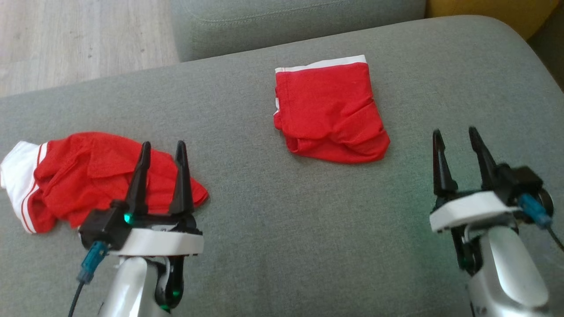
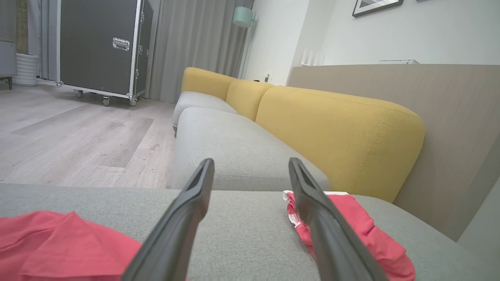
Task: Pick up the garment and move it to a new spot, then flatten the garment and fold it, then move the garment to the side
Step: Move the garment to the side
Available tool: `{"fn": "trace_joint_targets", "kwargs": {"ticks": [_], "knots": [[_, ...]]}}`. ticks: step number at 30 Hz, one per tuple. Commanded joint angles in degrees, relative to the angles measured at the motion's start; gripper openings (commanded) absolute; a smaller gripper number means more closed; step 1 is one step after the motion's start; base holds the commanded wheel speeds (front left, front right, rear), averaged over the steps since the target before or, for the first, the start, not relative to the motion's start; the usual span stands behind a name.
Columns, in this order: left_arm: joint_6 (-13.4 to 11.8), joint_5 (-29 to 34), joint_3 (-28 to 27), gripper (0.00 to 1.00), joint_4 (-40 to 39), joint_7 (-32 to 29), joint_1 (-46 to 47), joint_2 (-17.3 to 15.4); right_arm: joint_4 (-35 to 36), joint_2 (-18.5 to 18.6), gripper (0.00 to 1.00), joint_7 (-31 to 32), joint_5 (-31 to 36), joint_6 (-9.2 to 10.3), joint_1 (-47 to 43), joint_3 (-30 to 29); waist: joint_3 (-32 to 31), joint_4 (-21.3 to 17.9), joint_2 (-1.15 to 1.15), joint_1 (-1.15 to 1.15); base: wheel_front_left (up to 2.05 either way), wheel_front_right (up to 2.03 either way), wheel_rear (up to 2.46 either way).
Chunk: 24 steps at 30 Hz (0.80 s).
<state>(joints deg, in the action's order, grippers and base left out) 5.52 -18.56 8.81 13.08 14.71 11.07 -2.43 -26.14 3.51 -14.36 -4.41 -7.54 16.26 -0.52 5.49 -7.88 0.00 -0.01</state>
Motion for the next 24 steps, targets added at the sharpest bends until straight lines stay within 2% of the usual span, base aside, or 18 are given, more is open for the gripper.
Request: {"fn": "trace_joint_targets", "kwargs": {"ticks": [1,10,18,24], "knots": [[0.0,0.5,-2.3,1.00,-2.1,0.3,1.5,-0.4,3.0,-0.6,1.00,-0.6,-0.2,0.05,1.4,1.6,0.1,0.1,0.00,0.01,0.00,0.00,0.00],[0.6,0.8,-1.2,1.00,-2.1,0.3,2.4,-0.4,3.9,-0.6,1.00,-0.6,-1.5,0.05,2.0,2.4,2.4,1.7,0.00,0.01,0.00,0.00,0.00],[0.8,1.1,0.4,1.00,-1.7,0.3,5.0,-0.4,-1.8,-0.6,1.00,4.0,-1.7,0.05,9.4,2.3,7.4,4.9,0.00,0.01,0.00,0.00,0.00],[1.1,0.6,2.7,1.00,-1.1,0.3,8.2,-0.4,-8.6,-0.6,1.00,8.4,-1.6,0.05,17.8,-0.8,12.2,8.8,0.00,0.01,0.00,0.00,0.00]]}}
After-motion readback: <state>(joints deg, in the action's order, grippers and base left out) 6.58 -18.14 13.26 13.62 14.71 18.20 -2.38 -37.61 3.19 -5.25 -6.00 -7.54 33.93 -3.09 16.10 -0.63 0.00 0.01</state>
